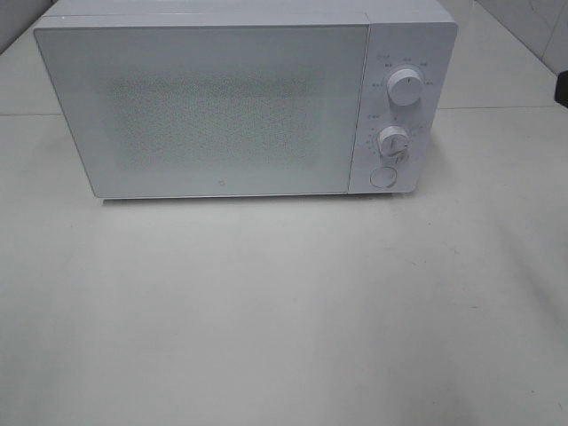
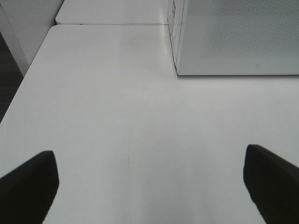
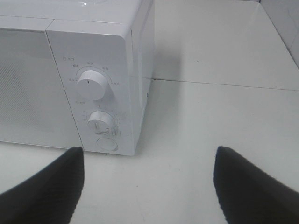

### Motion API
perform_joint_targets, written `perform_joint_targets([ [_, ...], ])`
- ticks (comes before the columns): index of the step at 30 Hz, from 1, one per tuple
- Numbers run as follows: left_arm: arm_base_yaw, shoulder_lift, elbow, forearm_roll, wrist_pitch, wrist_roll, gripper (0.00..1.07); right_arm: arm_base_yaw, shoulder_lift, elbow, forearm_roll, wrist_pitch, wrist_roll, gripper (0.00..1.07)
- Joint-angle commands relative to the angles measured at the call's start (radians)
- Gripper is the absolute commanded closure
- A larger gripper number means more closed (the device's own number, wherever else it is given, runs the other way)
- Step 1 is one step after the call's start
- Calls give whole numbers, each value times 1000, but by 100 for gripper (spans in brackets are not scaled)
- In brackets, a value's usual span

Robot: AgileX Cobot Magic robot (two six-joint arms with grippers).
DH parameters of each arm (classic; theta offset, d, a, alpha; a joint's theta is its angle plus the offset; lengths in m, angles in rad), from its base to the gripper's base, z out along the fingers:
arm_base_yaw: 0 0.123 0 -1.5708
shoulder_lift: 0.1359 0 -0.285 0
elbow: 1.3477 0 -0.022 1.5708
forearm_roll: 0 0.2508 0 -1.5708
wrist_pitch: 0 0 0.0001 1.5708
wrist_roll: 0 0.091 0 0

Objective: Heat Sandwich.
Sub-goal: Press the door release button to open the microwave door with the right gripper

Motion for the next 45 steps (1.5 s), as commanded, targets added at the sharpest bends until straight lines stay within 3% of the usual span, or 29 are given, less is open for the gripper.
perform_joint_targets([
  [1,1,-23,2,-1,-9,-9,3,-8,104,-4,-3,-143,15,32],
  [18,1,-23,2,-1,-9,-9,3,-8,489,-4,-2,-629,13,32],
  [26,1,-23,2,-1,-9,-9,3,14,636,-4,127,-768,-56,32],
  [32,1,-23,2,-1,-9,-9,3,114,710,22,301,-900,-213,32],
  [35,1,-23,2,-1,-9,-9,3,190,752,61,456,-1000,-273,32],
  [45,1,-23,2,-1,-9,-9,3,371,849,117,661,-1164,-290,32],
])
